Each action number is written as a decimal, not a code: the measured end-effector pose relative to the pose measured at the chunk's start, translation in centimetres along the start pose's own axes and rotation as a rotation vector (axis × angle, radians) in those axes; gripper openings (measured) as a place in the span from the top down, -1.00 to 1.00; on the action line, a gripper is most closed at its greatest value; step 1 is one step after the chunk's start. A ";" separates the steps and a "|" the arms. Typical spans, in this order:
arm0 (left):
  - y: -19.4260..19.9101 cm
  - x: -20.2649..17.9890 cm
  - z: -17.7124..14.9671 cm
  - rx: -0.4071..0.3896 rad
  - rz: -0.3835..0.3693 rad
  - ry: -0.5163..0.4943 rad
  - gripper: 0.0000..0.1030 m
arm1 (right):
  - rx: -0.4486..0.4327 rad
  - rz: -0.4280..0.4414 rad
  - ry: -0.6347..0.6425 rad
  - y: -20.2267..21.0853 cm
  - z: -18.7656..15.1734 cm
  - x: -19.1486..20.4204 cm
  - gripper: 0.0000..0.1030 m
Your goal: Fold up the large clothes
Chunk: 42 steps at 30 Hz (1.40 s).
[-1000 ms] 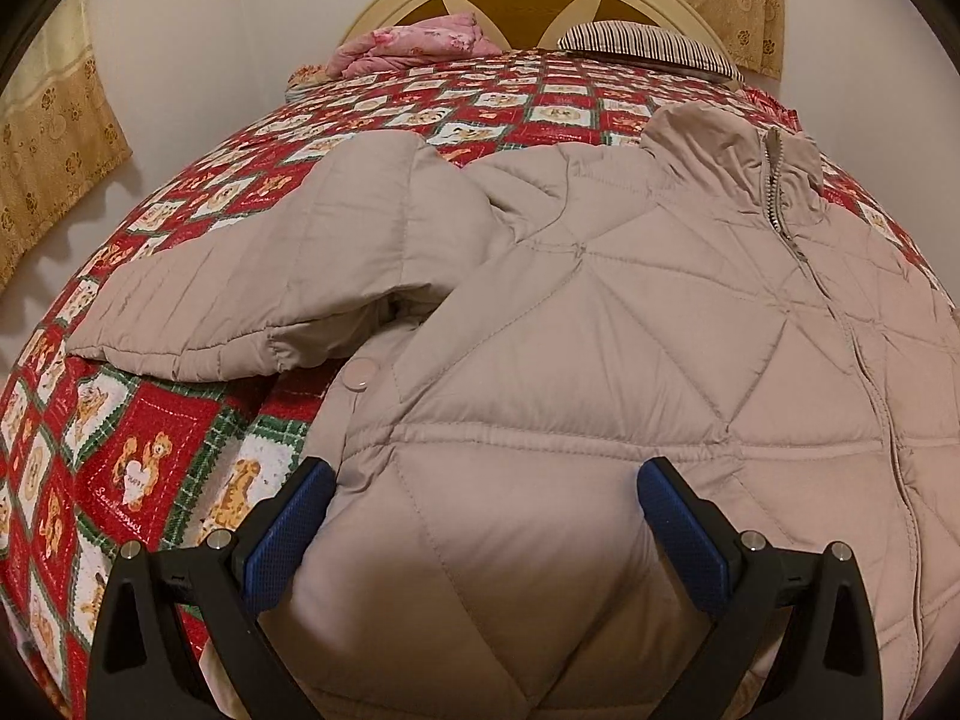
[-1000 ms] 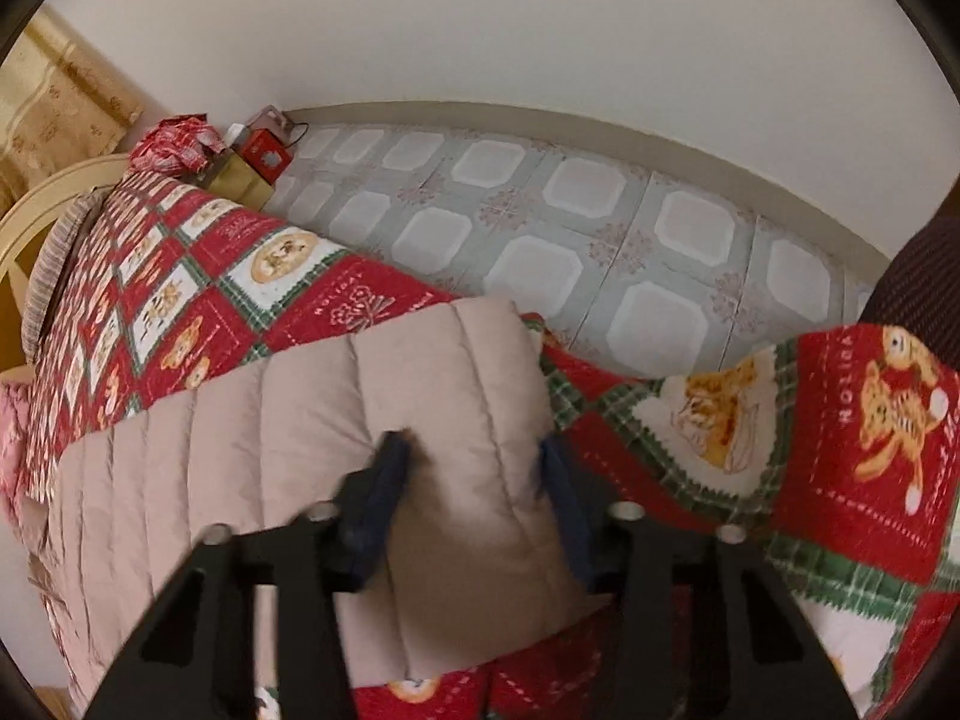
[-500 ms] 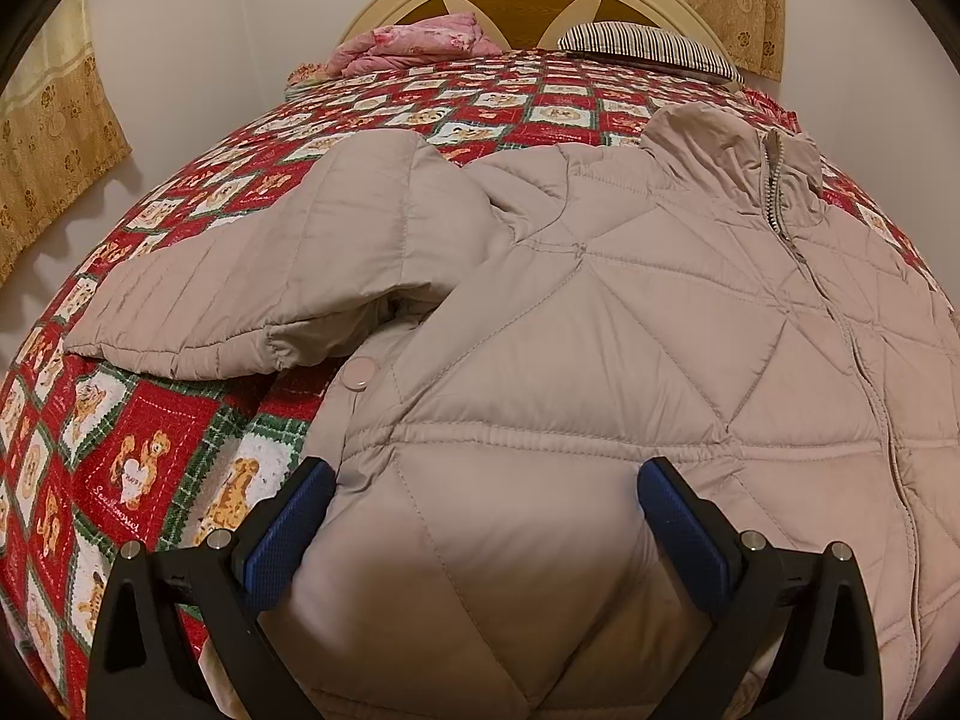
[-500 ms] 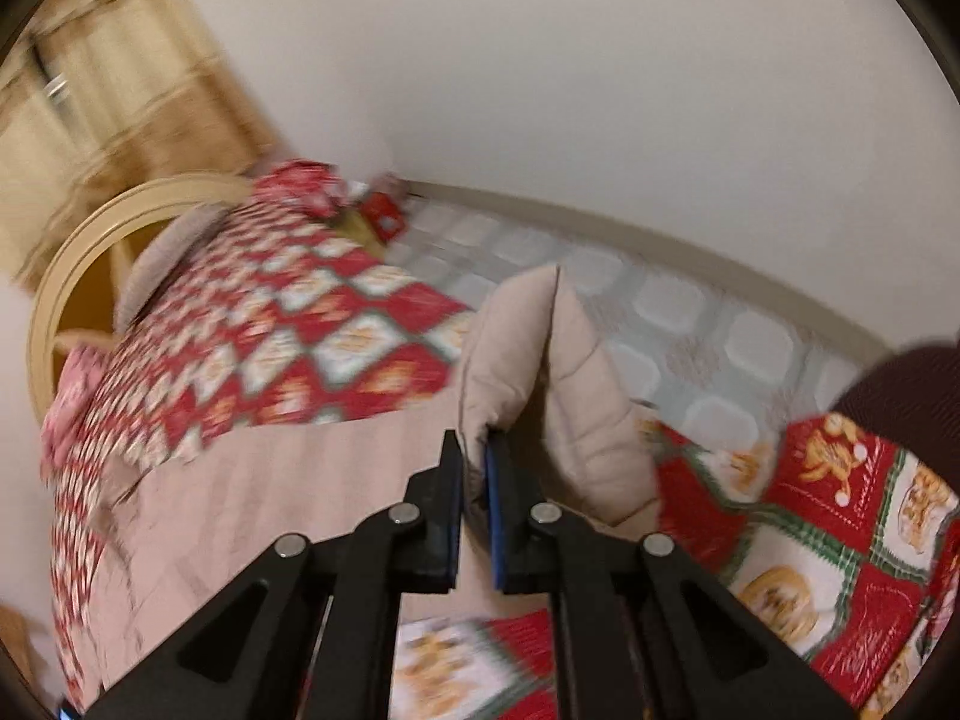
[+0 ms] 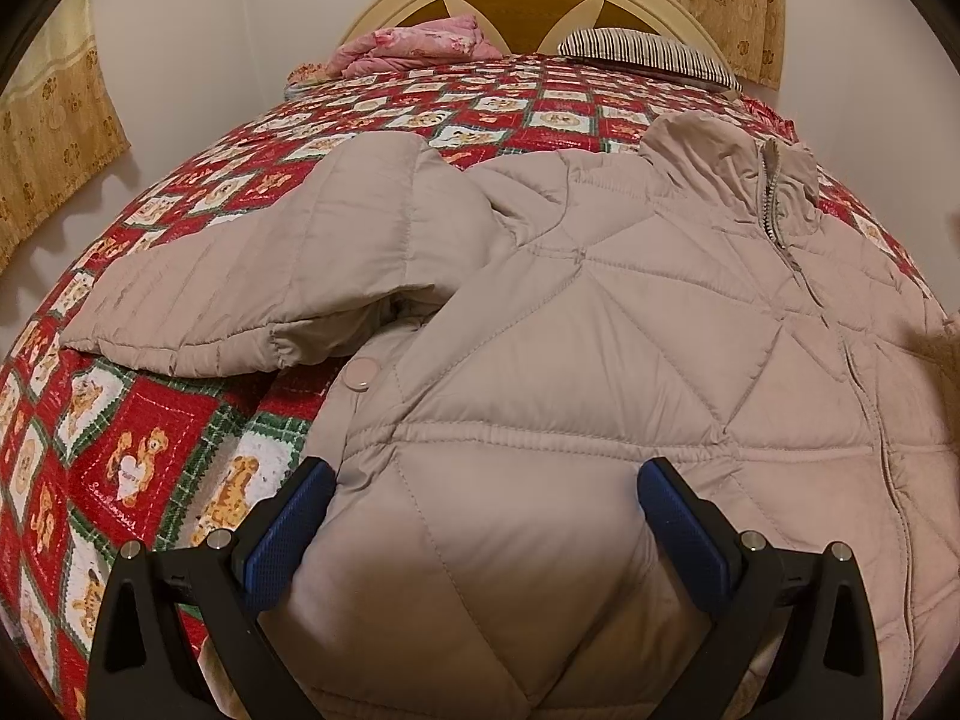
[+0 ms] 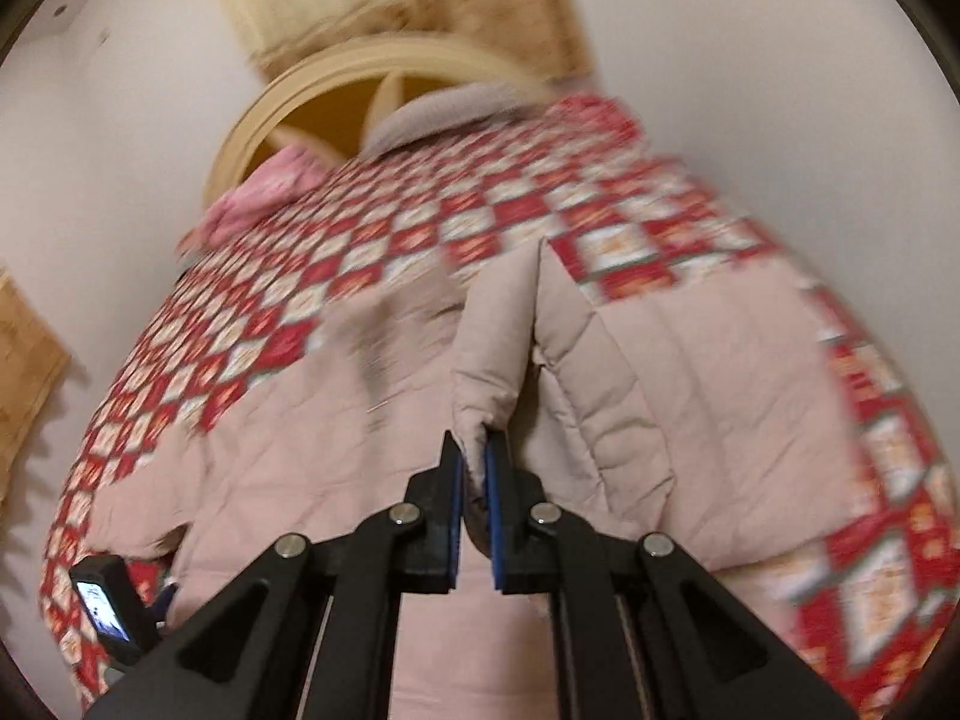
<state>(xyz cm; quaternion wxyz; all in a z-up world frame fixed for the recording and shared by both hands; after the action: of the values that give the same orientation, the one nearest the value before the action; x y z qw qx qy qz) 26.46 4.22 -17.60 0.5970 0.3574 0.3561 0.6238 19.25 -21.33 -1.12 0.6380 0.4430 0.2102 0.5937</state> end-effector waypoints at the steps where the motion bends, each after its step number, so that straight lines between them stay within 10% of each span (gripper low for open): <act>1: 0.0 0.1 0.0 0.001 -0.006 0.003 -0.97 | 0.020 0.027 0.011 -1.7 -0.3 1.7 0.81; 9: -0.1 0.1 0.0 0.003 -0.020 0.007 -0.97 | 0.176 0.294 0.089 -8.9 -2.8 8.8 0.54; 11: -0.1 0.2 0.1 0.003 -0.021 0.007 -0.97 | 0.202 0.368 0.104 -9.0 -3.3 9.8 -0.33; 13: -0.1 0.2 0.1 0.004 -0.020 0.006 -0.97 | 0.143 0.405 0.101 -7.7 -3.4 10.0 -0.45; 15: -0.1 0.2 0.1 0.003 -0.020 0.006 -0.97 | 0.107 0.446 0.108 -6.2 -3.3 9.9 -0.41; 20: -0.1 0.2 0.0 0.003 -0.020 0.007 -0.97 | 0.059 0.222 0.085 -4.7 -2.6 5.6 0.61; 24: -0.1 0.2 0.1 0.001 -0.025 0.009 -0.97 | 0.140 0.080 0.063 -8.6 -4.3 3.9 0.65; 34: 0.0 0.6 0.1 -0.006 -0.057 0.028 -0.98 | 0.237 0.211 0.092 -15.8 -4.3 12.1 0.59; 38: 0.9 2.1 -0.1 -0.020 -0.162 0.074 -0.97 | 0.195 0.299 0.087 -13.1 -3.7 10.8 0.58; 42: 3.5 5.9 0.0 -0.067 -0.187 0.159 -0.97 | 0.067 0.189 0.113 -8.6 -3.6 8.6 0.16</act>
<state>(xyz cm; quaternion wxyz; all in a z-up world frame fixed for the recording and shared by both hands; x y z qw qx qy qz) 24.55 9.95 -14.49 0.6342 0.2517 0.4131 0.6032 23.06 -11.22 -7.73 0.5513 0.4477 0.2229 0.6678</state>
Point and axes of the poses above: each gripper's, at about its wrist camera, not at the fingertips, and y roughly against the way its jaws point, x to its left, z to its top, the point moved 2 cm from there along -y, roughly the way its jaws point, and after that the axes turned 10 degrees about x, right-handed, at the moved point
